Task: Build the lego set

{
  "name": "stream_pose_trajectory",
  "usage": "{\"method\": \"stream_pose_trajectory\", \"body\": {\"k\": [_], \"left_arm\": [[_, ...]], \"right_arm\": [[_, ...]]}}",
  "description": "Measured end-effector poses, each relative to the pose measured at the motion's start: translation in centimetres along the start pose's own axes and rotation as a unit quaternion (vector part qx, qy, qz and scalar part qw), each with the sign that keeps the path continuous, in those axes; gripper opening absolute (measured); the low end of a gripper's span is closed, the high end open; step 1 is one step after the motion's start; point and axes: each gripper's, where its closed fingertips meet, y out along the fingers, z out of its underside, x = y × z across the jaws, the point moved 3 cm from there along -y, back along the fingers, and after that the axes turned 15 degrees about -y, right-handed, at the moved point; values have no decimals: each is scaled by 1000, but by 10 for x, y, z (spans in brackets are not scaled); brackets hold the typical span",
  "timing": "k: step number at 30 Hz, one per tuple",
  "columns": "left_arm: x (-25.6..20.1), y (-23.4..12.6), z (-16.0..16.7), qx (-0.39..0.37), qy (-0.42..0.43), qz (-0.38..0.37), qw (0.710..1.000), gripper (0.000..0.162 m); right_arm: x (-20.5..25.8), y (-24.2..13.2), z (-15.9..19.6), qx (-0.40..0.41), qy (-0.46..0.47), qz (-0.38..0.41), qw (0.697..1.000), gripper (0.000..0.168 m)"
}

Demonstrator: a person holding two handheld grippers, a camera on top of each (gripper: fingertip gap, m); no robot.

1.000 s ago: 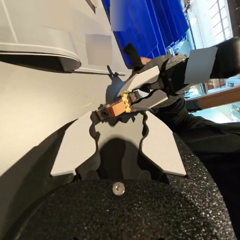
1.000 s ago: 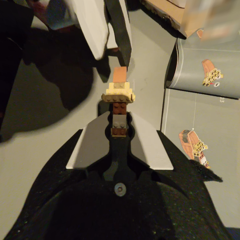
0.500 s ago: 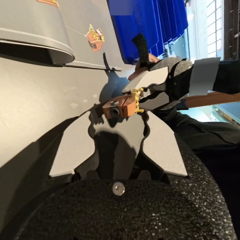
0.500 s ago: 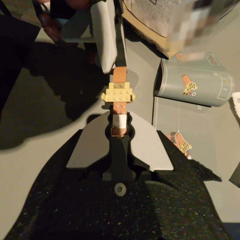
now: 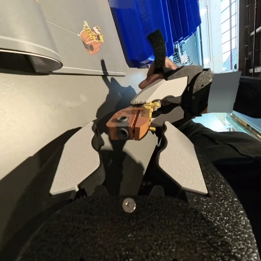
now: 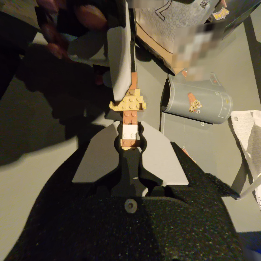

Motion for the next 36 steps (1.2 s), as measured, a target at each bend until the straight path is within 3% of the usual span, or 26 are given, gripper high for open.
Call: {"method": "stream_pose_trajectory", "body": {"k": [4, 6, 8, 20, 36], "left_arm": [[-3, 2, 0, -11, -2, 8, 1000, 78], [-5, 1, -1, -21, 4, 22, 1000, 62], [-7, 0, 0, -31, 1, 31, 999, 57], [-20, -6, -1, -73, 117, 31, 990, 57], [-31, -14, 2, -86, 152, 28, 984, 56]], "right_arm": [[1, -2, -6, 7, -22, 14, 1000, 21], [2, -3, -10, 6, -28, 22, 999, 21], [3, -2, -11, 8, -28, 25, 999, 21], [-1, -11, -21, 2, -62, 76, 995, 22], [1, -16, -32, 9, -137, 140, 981, 22]]}}
